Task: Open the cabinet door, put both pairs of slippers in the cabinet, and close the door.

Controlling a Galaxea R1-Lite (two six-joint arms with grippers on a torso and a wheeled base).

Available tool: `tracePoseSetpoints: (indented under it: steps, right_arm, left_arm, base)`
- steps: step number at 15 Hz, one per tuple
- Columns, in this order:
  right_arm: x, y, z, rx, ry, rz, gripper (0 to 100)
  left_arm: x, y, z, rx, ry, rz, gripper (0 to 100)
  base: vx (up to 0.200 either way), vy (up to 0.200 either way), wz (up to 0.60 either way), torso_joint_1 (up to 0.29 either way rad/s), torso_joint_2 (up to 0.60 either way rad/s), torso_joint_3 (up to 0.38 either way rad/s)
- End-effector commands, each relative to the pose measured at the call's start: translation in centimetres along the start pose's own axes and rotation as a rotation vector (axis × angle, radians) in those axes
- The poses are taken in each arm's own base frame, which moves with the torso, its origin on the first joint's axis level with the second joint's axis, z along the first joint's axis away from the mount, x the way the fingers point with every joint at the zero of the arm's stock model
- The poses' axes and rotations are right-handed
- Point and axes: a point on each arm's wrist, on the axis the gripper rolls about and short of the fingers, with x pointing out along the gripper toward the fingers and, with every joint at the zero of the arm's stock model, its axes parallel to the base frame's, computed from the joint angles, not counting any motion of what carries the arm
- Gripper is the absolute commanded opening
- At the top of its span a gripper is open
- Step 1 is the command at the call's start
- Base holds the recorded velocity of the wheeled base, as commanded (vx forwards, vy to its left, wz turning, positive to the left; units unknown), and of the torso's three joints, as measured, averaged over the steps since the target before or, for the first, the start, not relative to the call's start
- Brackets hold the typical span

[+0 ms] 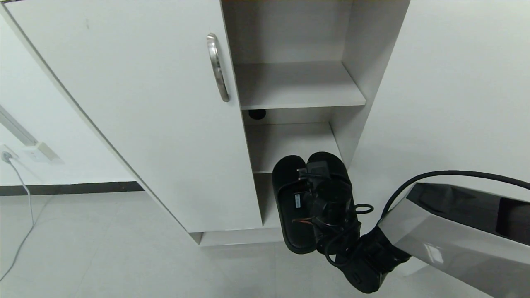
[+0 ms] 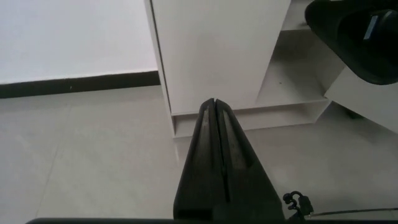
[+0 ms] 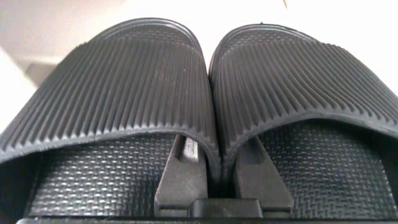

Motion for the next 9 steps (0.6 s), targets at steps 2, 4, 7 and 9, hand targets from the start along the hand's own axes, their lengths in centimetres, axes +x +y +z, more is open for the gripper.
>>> tracePoseSetpoints:
  steps: [2,4,7,9]
  right_arm:
    - [0.1,0.2,-0.7,0.008,0.010,0.003,0]
    - [0.4,0.2,-1.0,0.029,0.011,-0.001,0]
    - [1.0,-0.1,-1.1,0.040,0.007,-0.009,0]
    - [2.3,0.2,-0.9,0.066,-0.011,-0.021,0]
  left_arm:
    - [0.0,0.0,0.0,0.000,0.001,0.000,0]
    - [0.0,0.0,0.0,0.000,0.001,0.000,0]
    - [0.0,0.0,0.0,0.000,0.001,-0.001,0]
    - [0.0,0.0,0.0,0.000,0.001,0.000,0]
  base:
    - [0.100,0.000,0.00,0.001,0.00,0.004]
    - [0.000,0.000,0.00,0.000,0.00,0.000]
    - [0.000,0.000,0.00,0.000,0.00,0.000]
    - [0.000,0.000,0.00,0.000,0.00,0.000]
